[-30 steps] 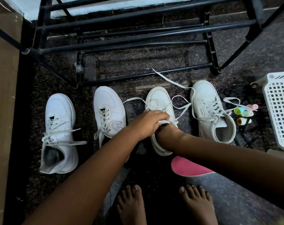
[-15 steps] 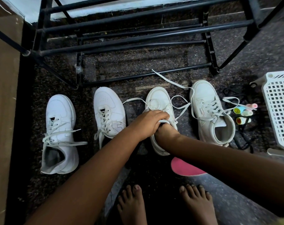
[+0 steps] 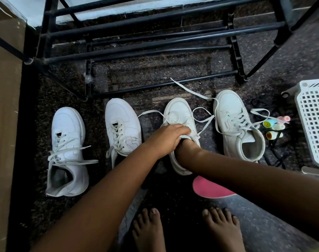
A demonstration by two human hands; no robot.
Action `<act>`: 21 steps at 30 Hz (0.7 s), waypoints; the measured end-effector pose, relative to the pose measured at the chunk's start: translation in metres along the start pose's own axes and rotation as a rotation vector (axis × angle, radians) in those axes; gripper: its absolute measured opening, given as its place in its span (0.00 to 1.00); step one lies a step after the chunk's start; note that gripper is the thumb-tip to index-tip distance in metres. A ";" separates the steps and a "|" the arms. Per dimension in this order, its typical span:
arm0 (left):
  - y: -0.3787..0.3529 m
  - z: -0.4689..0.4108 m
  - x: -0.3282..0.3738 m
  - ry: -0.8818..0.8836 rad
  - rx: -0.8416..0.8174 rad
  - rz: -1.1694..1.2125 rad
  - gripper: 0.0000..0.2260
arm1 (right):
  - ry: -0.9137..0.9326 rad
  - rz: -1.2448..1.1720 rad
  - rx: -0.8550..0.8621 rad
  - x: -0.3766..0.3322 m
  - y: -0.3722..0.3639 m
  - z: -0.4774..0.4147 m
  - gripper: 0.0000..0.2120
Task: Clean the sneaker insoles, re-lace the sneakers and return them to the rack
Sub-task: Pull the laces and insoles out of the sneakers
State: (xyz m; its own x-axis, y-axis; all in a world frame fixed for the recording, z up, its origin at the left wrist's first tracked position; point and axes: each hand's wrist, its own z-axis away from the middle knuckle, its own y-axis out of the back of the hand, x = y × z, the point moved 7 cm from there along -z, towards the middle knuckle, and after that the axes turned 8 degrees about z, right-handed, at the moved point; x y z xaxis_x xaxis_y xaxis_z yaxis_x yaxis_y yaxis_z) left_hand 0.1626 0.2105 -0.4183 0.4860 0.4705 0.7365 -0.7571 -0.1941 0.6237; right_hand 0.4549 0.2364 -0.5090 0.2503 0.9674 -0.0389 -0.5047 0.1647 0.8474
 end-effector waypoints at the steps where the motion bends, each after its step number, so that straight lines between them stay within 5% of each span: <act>1: 0.001 0.000 0.001 -0.003 0.008 0.001 0.16 | -0.009 -0.003 0.005 0.000 -0.001 0.001 0.19; 13: 0.001 0.001 0.001 -0.001 0.021 0.004 0.15 | -0.022 0.019 0.112 0.003 -0.002 0.000 0.20; 21: 0.001 0.000 0.002 -0.023 0.027 -0.010 0.14 | -0.040 0.010 0.022 0.002 -0.006 0.002 0.20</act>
State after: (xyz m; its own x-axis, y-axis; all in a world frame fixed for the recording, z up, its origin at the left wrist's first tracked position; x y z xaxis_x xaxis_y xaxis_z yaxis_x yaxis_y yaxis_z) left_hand 0.1631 0.2113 -0.4160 0.5039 0.4524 0.7358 -0.7403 -0.2127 0.6377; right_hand 0.4599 0.2372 -0.5130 0.2784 0.9604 -0.0094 -0.4894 0.1503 0.8590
